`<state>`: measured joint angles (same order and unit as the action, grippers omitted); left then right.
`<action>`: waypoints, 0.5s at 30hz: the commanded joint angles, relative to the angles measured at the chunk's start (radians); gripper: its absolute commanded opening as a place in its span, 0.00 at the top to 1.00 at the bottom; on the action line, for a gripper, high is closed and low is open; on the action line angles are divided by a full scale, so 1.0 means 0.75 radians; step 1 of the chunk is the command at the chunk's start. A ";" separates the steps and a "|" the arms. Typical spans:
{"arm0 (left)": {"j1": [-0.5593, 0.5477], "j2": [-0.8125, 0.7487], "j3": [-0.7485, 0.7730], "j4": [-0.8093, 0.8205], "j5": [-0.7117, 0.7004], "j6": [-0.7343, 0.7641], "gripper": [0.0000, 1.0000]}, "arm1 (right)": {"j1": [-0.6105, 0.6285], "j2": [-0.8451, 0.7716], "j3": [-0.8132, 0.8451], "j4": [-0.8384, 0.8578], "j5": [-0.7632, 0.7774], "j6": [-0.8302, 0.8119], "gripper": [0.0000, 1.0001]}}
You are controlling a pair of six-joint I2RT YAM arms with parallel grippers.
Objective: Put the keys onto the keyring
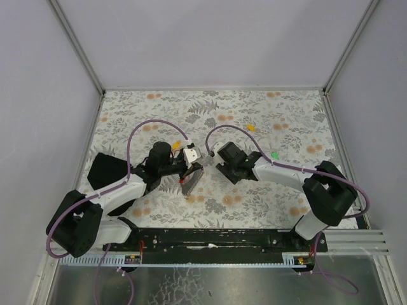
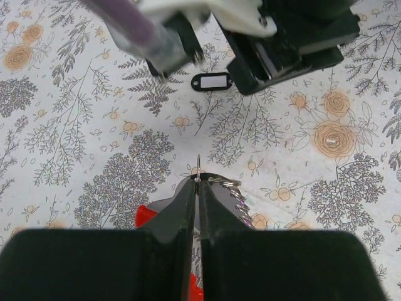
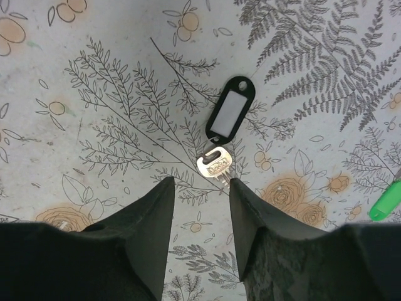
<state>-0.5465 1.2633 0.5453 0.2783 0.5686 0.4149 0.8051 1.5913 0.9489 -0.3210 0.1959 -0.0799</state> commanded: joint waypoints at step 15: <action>0.012 -0.006 0.002 0.102 0.022 -0.017 1.00 | 0.080 0.174 -0.006 0.147 0.256 0.027 0.71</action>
<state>-0.5465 1.2633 0.5453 0.2783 0.5686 0.4114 0.8574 1.7081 0.9333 -0.2405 0.3286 -0.0681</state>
